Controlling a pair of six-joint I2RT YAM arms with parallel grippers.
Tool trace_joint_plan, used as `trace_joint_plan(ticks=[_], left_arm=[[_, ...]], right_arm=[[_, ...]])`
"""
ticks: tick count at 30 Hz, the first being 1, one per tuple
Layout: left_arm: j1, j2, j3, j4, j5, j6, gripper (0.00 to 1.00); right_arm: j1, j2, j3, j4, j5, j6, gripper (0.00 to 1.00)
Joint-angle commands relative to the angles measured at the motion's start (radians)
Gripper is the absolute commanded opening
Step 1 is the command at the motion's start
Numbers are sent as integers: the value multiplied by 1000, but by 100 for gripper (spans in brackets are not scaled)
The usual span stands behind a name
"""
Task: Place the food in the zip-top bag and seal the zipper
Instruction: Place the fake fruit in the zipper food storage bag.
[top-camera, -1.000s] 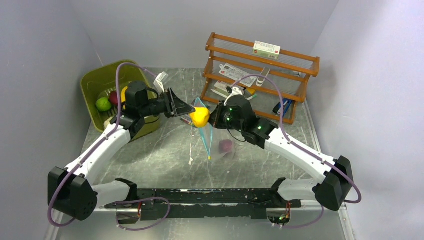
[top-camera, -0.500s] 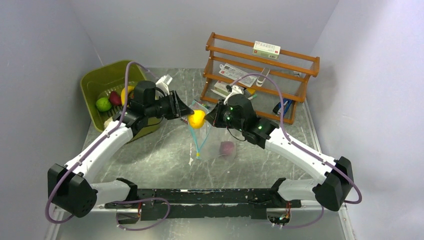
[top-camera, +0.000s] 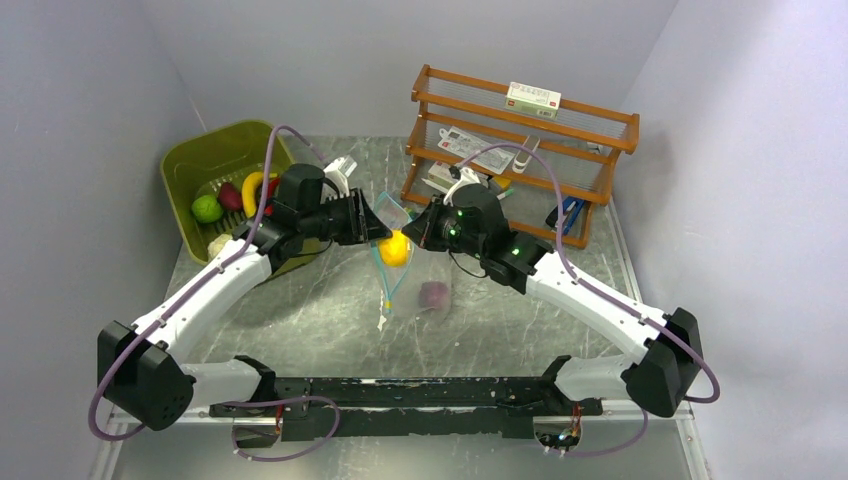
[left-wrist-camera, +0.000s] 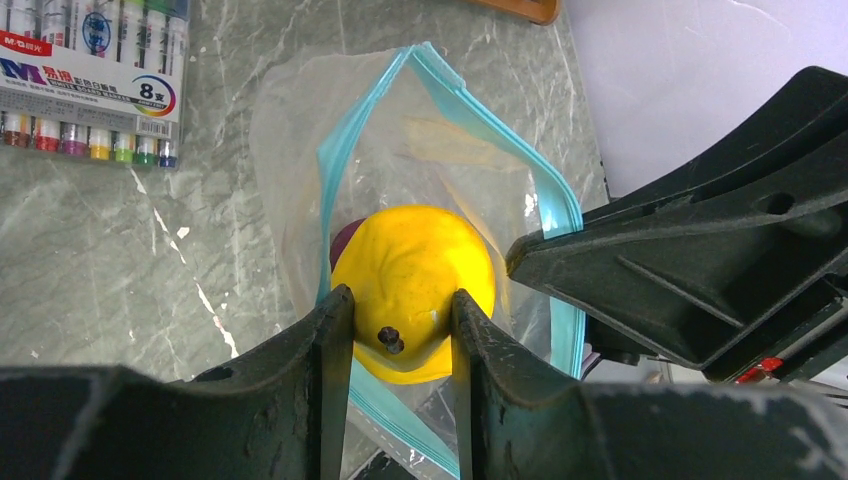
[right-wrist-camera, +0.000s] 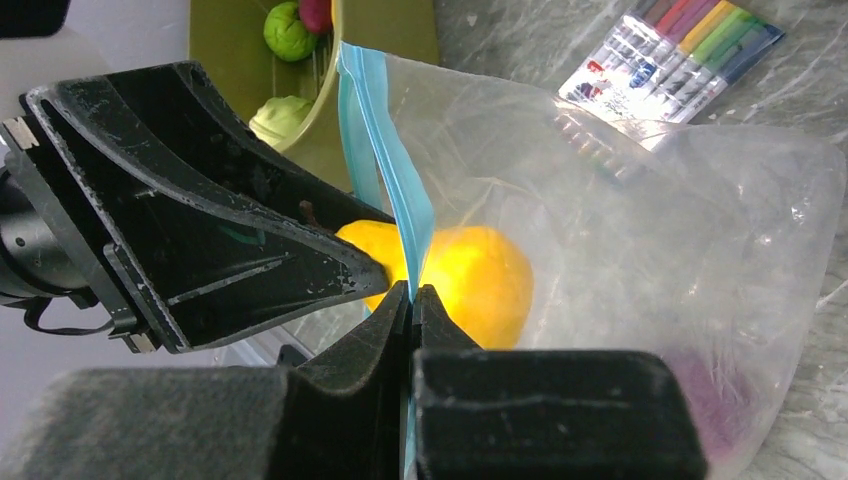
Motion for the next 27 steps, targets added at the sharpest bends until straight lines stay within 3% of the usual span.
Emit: trace_joint_plan(ticks=[1, 5, 9, 16, 24, 26, 27], left_arm=[[-10, -4, 40, -20, -4, 23, 26], [-11, 1, 36, 0, 36, 15, 31], [-11, 3, 37, 0, 48, 17, 47], [-11, -27, 40, 12, 73, 17, 63], [-11, -95, 48, 23, 42, 40, 68], [-11, -92, 81, -28, 10, 79, 74], [-11, -88, 102, -56, -12, 99, 86]], right_arm=[[4, -13, 9, 26, 4, 15, 0], [3, -18, -2, 27, 9, 16, 0], [3, -25, -7, 28, 12, 16, 0], [3, -30, -14, 16, 28, 0, 0], [3, -57, -12, -21, 49, -39, 0], [4, -71, -17, -32, 60, -56, 0], [3, -81, -18, -40, 71, -65, 0]])
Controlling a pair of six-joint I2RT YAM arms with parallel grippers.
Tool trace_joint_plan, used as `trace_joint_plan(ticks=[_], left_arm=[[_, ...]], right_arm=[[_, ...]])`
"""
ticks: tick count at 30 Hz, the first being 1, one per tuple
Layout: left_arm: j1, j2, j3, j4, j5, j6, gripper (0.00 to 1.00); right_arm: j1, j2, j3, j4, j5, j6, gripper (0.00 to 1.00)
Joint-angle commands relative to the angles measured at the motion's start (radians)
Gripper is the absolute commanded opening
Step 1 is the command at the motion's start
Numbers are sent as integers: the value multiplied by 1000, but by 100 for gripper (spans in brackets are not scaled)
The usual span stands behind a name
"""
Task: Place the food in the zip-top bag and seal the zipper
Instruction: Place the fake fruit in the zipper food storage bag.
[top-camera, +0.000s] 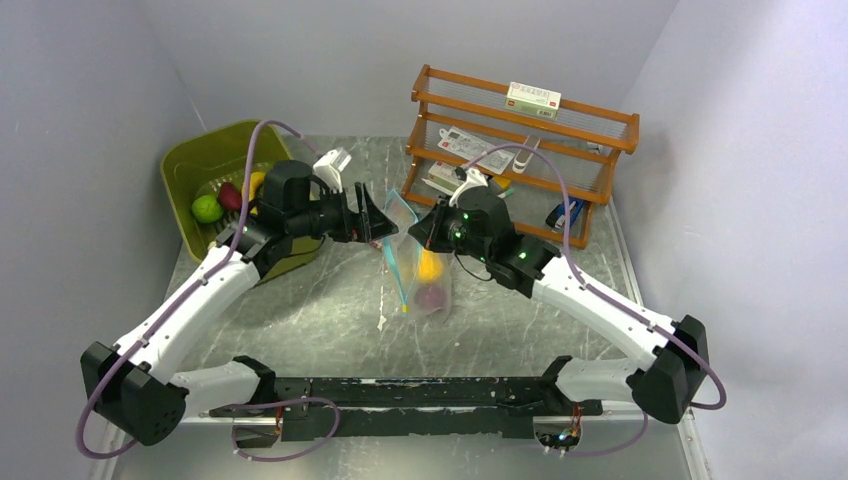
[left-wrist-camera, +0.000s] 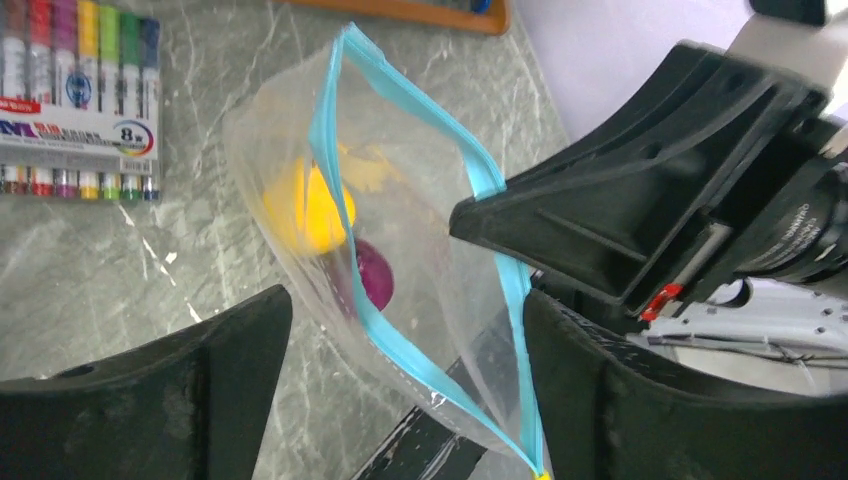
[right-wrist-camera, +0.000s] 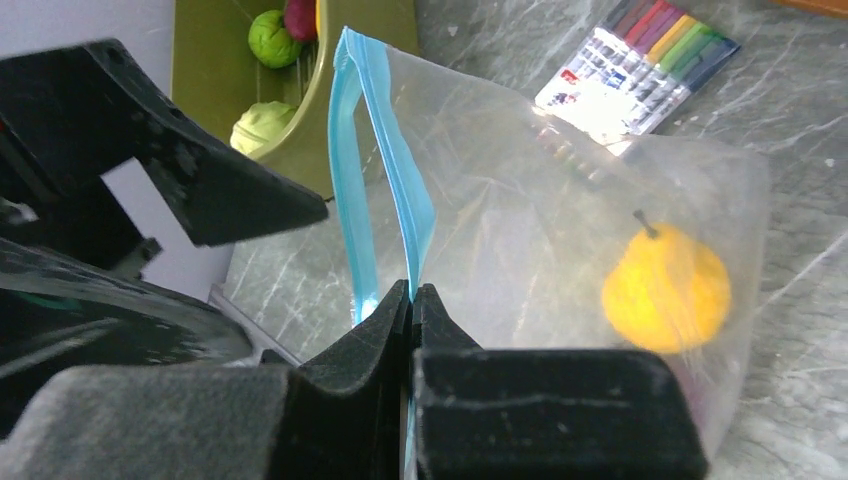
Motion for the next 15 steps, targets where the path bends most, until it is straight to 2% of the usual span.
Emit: trace_joint_plan(ticks=[1, 5, 12, 15], left_arm=[[-7, -11, 110, -73, -77, 90, 94], [-6, -1, 225, -187, -211, 154, 100], [-7, 4, 341, -256, -516, 222, 99], [-7, -1, 353, -257, -634, 303, 98]], right_arm=[[4, -62, -8, -32, 45, -55, 0], [3, -117, -31, -53, 78, -103, 0], [4, -226, -48, -77, 117, -131, 0], [3, -255, -49, -90, 129, -149, 0]])
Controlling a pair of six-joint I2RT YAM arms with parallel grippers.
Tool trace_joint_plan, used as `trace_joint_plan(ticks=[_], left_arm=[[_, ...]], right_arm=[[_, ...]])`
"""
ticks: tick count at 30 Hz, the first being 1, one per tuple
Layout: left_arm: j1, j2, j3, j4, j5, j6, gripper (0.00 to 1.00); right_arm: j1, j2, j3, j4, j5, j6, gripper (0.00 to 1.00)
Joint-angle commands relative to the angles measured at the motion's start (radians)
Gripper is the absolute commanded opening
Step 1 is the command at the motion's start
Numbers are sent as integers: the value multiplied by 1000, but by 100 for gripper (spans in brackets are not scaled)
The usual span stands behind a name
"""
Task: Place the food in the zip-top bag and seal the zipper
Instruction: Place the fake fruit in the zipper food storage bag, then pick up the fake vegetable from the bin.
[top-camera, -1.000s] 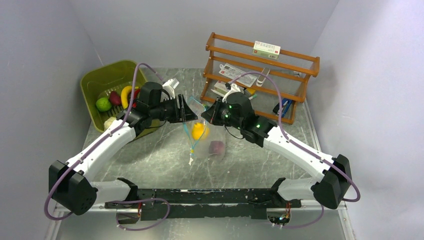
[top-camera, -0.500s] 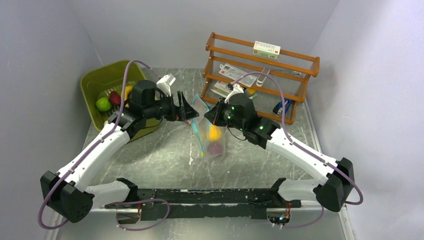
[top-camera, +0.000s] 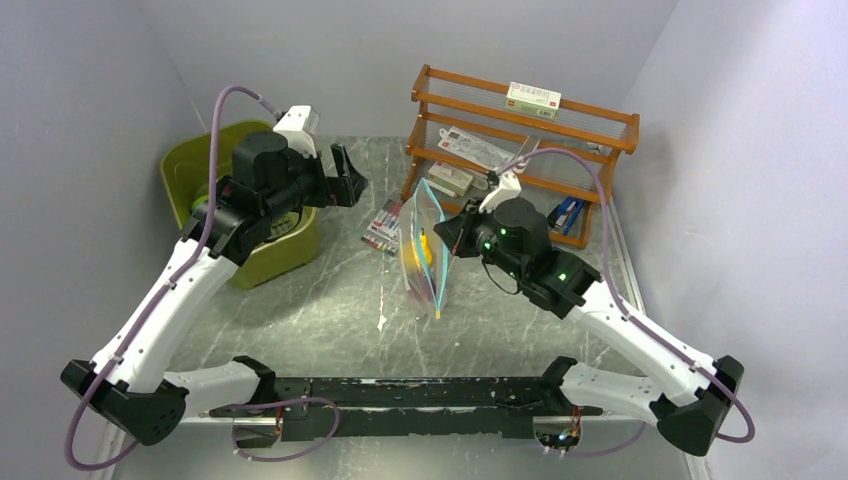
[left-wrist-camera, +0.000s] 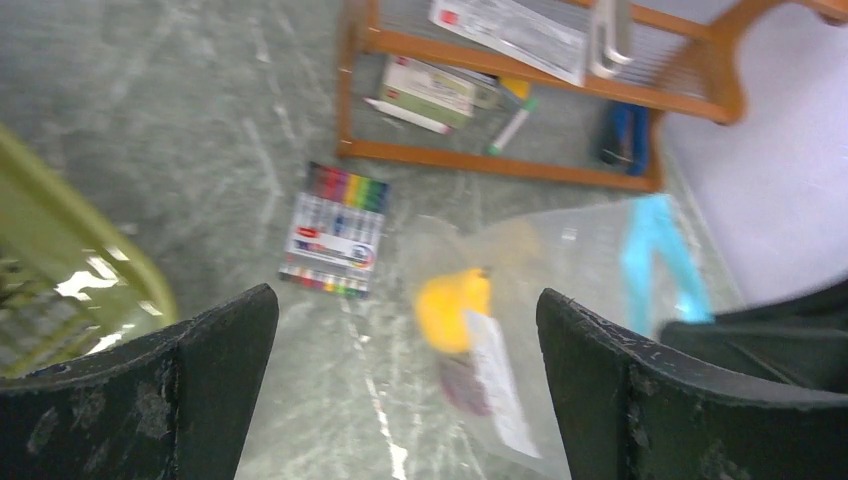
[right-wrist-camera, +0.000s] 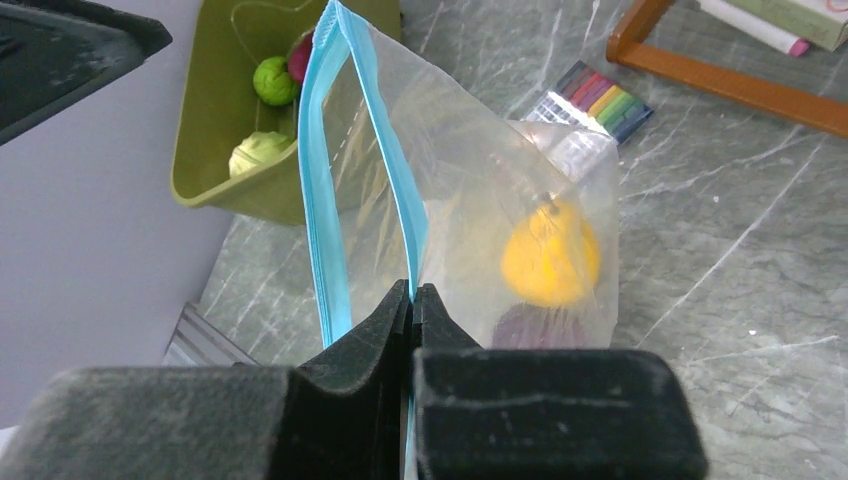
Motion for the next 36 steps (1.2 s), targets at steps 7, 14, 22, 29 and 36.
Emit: trace_joint_plan(ticks=[7, 14, 22, 29, 36], left_arm=[[47, -12, 42, -25, -482, 185, 94], [324, 71, 85, -25, -379, 179, 94], [554, 160, 57, 55, -310, 161, 94], [647, 273, -42, 173, -252, 194, 96], [756, 424, -5, 154, -178, 189, 87]], right_arm=[[4, -66, -31, -16, 42, -51, 0], [3, -60, -16, -44, 41, -58, 0], [3, -52, 32, -49, 114, -85, 0], [4, -17, 53, -33, 118, -151, 0], [2, -25, 20, 9, 105, -184, 0]])
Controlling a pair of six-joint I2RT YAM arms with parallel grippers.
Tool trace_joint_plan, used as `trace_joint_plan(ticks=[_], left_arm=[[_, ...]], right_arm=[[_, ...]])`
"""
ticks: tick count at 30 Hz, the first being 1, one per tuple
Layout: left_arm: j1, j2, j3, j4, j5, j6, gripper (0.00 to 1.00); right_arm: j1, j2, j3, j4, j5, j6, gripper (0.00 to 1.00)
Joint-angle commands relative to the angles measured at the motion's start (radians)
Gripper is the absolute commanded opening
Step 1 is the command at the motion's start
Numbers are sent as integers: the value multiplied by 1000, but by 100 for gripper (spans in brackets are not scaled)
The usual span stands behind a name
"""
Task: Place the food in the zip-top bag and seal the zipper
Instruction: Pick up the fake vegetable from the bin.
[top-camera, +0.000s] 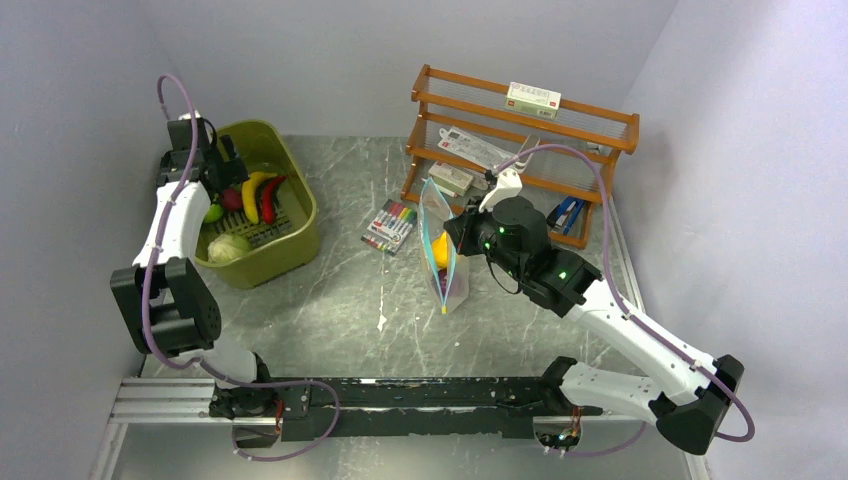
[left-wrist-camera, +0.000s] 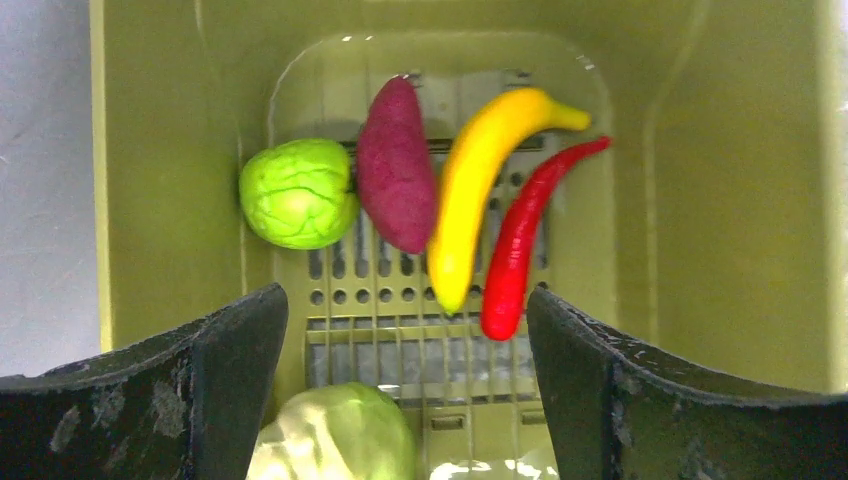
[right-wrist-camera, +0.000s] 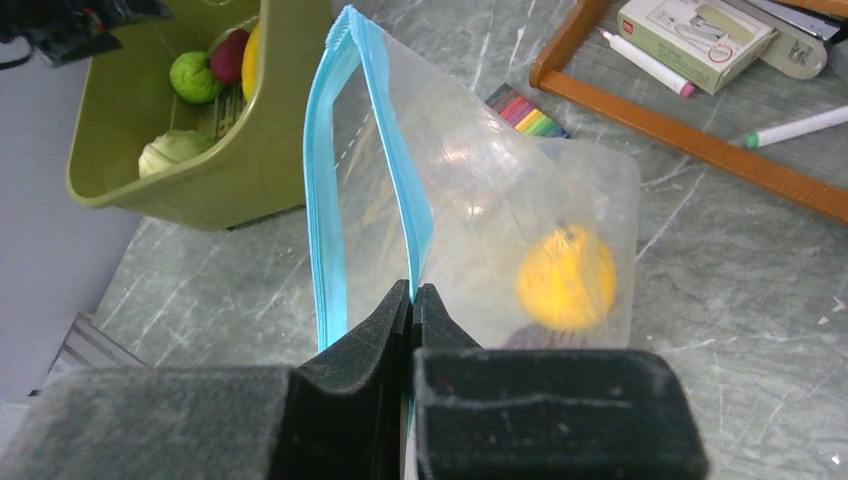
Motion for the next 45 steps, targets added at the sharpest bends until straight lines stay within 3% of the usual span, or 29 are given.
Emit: trace_joint_plan(ticks=[1, 5, 15, 24, 36, 45], left_arm=[[65, 42, 20, 23, 42, 2, 86], [94, 89, 34, 10, -1, 19, 83], [106, 215, 80, 1, 123, 91, 70], [107, 340, 176, 10, 109, 82, 68], [104, 429, 253, 1, 198, 65, 61], [67, 442, 257, -5, 140, 46, 62]], right_arm=[[2, -17, -3, 72, 10, -47, 0], [1, -5, -2, 87, 1, -76, 0], [3, 26, 4, 91, 46, -117, 0], [2, 56, 18, 71, 145, -122, 0], [2, 118, 43, 92, 111, -102, 0], [3, 100, 45, 69, 123, -88, 0]])
